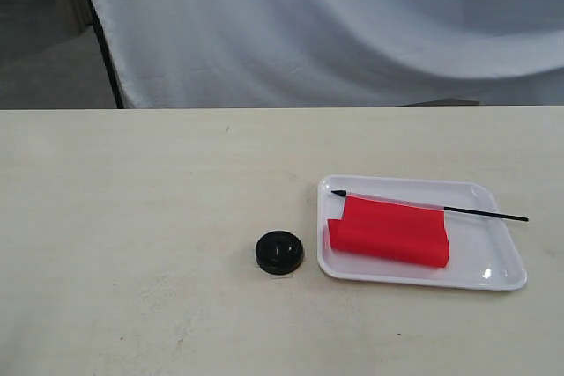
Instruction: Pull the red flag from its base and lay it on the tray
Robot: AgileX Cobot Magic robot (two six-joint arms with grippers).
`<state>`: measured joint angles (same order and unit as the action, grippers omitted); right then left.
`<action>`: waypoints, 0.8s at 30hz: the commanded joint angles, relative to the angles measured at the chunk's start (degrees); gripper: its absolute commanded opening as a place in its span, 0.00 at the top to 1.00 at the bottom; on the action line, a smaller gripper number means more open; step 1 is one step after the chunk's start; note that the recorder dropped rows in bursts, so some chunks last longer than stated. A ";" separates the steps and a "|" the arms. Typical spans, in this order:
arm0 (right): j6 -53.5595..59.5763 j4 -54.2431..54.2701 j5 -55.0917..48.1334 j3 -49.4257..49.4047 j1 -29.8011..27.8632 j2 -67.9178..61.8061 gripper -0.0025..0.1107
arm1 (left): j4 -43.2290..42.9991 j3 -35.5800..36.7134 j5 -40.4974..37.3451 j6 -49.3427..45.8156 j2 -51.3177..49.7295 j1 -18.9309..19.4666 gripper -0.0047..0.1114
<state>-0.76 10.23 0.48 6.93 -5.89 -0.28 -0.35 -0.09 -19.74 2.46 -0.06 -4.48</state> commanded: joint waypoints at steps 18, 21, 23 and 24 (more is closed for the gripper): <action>-3.06 -2.37 -14.52 -6.93 0.02 0.28 0.98 | 0.01 0.09 0.15 -0.08 0.06 -0.25 0.96; -2.91 -2.63 -15.44 -6.93 0.02 0.28 0.98 | 0.01 0.09 0.15 -0.08 0.06 -0.25 0.96; -2.91 -2.63 -15.44 -6.93 0.02 0.28 0.98 | 0.01 0.09 0.15 -0.08 0.06 -0.25 0.96; -2.91 -2.63 -15.44 -6.93 0.02 0.28 0.98 | 0.01 0.09 0.15 -0.08 0.06 -0.25 0.96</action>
<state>-3.51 8.22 -14.90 0.13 -5.82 -0.28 -0.35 -0.09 -19.74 2.46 -0.06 -4.48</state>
